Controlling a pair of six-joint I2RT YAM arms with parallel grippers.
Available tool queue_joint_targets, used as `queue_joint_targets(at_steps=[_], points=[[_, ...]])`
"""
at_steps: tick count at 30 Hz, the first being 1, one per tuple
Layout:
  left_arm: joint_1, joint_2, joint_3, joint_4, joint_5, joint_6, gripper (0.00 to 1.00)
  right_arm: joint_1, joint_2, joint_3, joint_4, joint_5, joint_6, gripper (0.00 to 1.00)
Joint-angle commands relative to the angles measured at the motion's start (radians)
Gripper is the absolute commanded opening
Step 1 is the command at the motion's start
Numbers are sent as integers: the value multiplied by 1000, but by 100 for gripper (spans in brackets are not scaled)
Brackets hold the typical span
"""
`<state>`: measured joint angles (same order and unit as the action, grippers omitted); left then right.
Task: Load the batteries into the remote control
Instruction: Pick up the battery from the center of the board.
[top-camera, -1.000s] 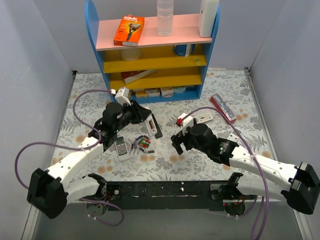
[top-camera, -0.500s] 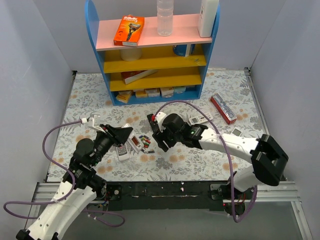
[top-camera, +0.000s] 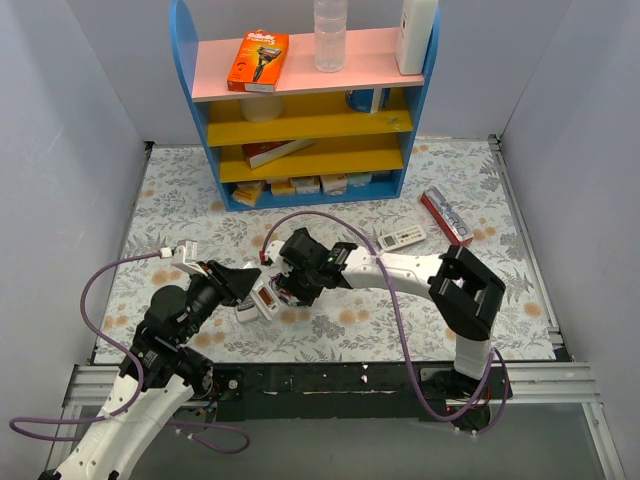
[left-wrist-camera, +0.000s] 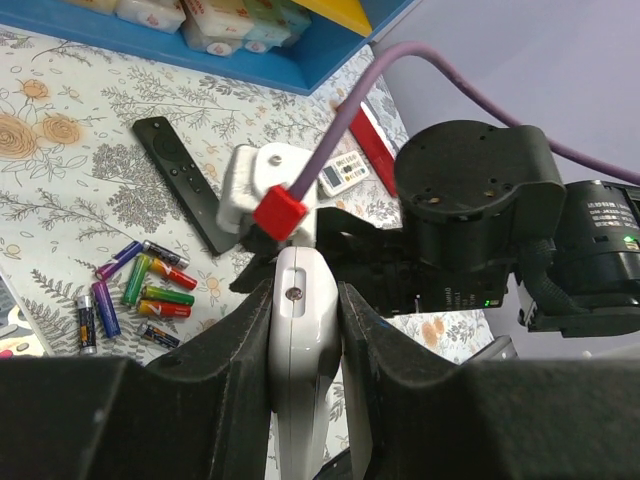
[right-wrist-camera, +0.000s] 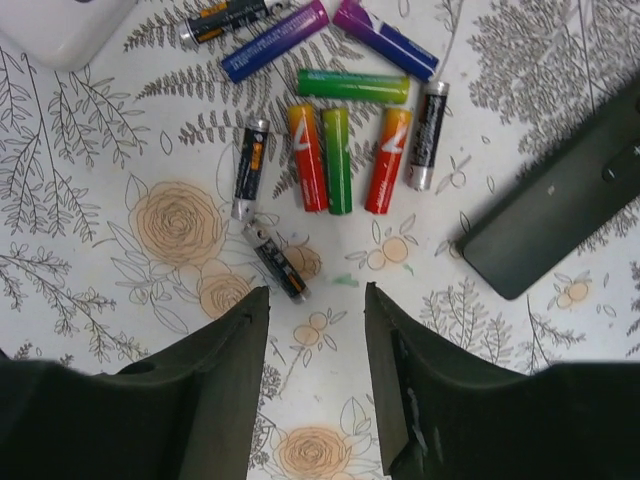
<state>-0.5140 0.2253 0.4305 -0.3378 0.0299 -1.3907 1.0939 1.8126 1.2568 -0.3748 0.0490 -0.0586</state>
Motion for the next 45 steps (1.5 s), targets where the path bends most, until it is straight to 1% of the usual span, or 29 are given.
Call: queue_joint_targets(at_steps=[1, 9, 10, 13, 14, 17, 19, 20, 22, 27, 33, 38, 41, 44, 45], points=[[5, -7, -1, -14, 2, -8, 0, 21, 77, 96, -62, -18, -72, 50], [5, -6, 1, -17, -5, -8, 0, 43, 134, 130, -101, -24, -109, 47], [5, -7, -1, -17, -5, -8, 0, 43, 140, 130, -107, -21, -110, 44], [5, -4, -1, -15, -2, -8, 0, 47, 145, 125, -113, -2, -112, 41], [6, -1, -2, -12, -1, -8, 0, 49, 143, 122, -111, 17, -112, 37], [5, 12, -9, 8, 33, -5, 0, 49, 130, 102, -124, 28, -109, 35], [5, 29, -15, 32, 50, -1, 0, 49, 108, 84, -125, 35, -101, 25], [5, 35, -18, 42, 68, 1, 0, 49, 99, 58, -125, 49, -96, 24], [5, 52, -22, 68, 79, 2, 0, 49, 62, 29, -116, 63, -86, 15], [5, 89, -35, 129, 123, 5, 0, 49, -18, -80, -151, 112, 3, 13], [5, 143, -70, 219, 192, 2, 0, 47, -108, -206, -236, 144, 170, 14], [5, 160, -93, 269, 215, 1, 0, 47, -136, -232, -294, 137, 244, 18], [5, 163, -101, 284, 222, -5, 0, 41, -113, -197, -309, 135, 253, 24], [5, 172, -98, 287, 228, -5, 0, 41, -69, -146, -312, 129, 241, 34], [5, 174, -96, 286, 226, -4, 0, 41, -49, -134, -312, 129, 238, 36]])
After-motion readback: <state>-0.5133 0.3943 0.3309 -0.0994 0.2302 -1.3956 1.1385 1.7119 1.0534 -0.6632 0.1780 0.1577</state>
